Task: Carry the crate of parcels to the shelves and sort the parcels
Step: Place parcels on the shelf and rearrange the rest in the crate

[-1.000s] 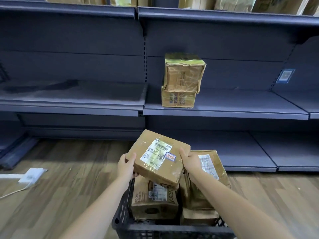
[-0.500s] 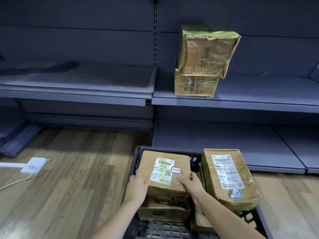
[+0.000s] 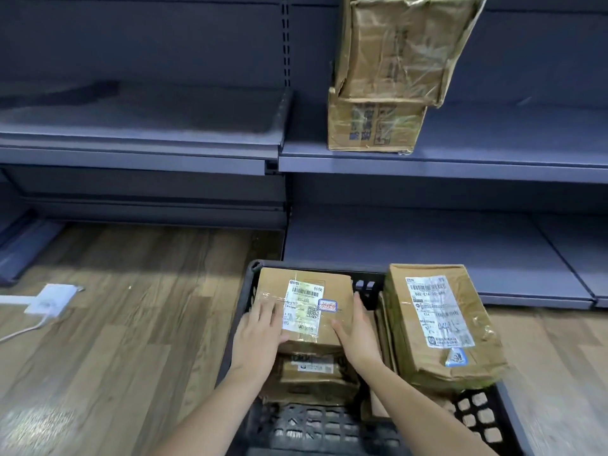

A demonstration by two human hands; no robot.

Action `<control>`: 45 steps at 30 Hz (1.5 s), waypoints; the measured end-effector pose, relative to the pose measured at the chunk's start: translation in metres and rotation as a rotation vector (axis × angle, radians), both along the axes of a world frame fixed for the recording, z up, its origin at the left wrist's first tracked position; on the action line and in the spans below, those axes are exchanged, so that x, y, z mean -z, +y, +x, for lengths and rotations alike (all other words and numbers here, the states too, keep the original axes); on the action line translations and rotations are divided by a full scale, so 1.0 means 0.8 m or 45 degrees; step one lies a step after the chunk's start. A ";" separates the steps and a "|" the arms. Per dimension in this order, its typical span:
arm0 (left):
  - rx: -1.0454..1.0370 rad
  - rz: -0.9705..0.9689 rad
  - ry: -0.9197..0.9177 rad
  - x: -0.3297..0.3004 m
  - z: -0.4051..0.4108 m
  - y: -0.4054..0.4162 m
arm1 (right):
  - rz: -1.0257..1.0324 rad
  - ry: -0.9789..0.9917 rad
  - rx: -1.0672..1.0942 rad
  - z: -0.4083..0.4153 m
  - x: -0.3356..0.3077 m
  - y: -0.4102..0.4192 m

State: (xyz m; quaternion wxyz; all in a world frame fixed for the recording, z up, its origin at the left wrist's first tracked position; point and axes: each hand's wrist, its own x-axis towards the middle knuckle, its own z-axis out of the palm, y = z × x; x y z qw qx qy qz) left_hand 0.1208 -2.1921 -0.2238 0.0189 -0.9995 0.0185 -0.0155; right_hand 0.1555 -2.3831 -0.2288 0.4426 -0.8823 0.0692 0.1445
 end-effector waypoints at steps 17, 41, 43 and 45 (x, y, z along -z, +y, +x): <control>-0.037 -0.470 -0.142 -0.268 0.072 -0.064 | 0.010 -0.488 0.208 0.056 -0.263 -0.082; 0.097 -1.360 -0.320 -0.426 0.235 -0.110 | 0.401 -0.821 0.125 0.209 -0.417 -0.103; 0.112 -1.389 -0.344 -0.429 0.223 -0.112 | 0.431 -0.881 0.135 0.199 -0.420 -0.105; 0.129 -1.440 -0.362 -0.433 0.207 -0.115 | 0.468 -0.934 0.164 0.185 -0.425 -0.105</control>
